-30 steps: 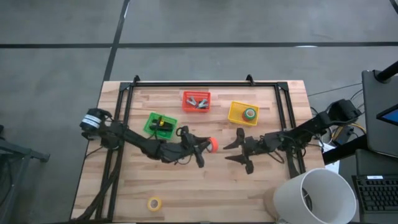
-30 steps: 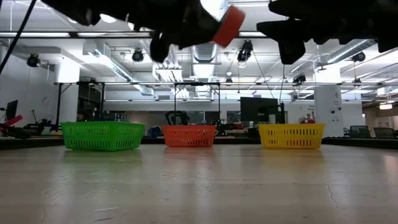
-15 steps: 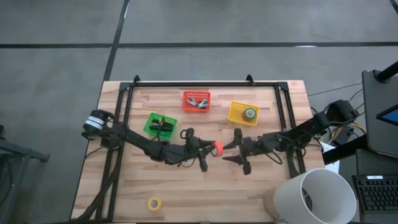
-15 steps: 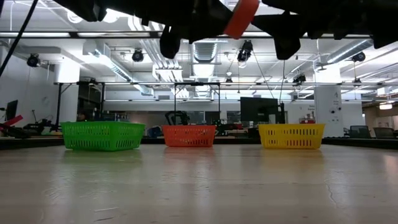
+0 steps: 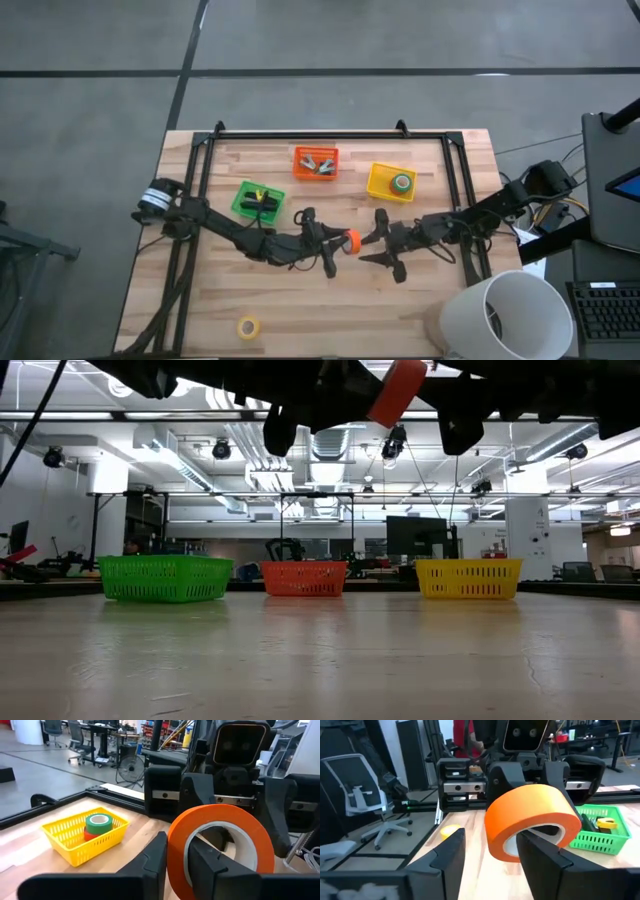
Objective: Pick and place Stapler, Stapler remover, tape
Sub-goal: Put the orange tape into the yellow basket
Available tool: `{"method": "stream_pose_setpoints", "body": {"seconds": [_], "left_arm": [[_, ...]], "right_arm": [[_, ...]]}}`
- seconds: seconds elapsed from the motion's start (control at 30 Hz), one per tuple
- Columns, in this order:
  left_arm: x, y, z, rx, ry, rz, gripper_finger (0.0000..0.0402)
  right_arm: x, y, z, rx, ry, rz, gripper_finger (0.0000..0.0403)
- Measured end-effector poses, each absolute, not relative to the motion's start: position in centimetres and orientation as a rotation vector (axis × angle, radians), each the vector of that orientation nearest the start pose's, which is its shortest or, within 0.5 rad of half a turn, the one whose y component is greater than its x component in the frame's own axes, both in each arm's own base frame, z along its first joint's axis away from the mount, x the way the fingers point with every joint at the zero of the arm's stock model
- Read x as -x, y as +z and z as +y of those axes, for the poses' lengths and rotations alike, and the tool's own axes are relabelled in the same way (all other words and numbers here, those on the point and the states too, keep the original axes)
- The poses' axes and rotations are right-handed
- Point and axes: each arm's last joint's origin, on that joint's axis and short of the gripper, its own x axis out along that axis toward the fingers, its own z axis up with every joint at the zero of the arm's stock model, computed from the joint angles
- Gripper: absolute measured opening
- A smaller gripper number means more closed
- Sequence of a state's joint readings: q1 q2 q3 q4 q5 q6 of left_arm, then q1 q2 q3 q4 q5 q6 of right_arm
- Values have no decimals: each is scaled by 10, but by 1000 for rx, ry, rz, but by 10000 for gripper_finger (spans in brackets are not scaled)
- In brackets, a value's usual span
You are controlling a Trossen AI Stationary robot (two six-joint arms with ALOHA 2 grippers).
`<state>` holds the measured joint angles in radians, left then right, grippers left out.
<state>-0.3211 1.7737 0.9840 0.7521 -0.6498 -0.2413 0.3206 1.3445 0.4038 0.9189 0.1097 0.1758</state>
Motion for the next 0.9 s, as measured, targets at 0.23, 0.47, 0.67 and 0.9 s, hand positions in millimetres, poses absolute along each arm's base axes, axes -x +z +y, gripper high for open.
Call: {"method": "stream_pose_setpoints", "body": {"seconds": [0.23,0.47,0.67,0.9], "left_arm": [[-367,227,-98,221,340,-11,66],[-367,227,-97,211,335,-8,67],[-367,225,-97,177,335,6,68],[-366,222,-97,146,337,44,115]], "right_arm": [[-240,198,76,-163,211,30,116],[-240,199,76,-169,210,31,58],[-240,198,76,-164,210,37,29],[-241,196,73,-162,199,62,25]]}}
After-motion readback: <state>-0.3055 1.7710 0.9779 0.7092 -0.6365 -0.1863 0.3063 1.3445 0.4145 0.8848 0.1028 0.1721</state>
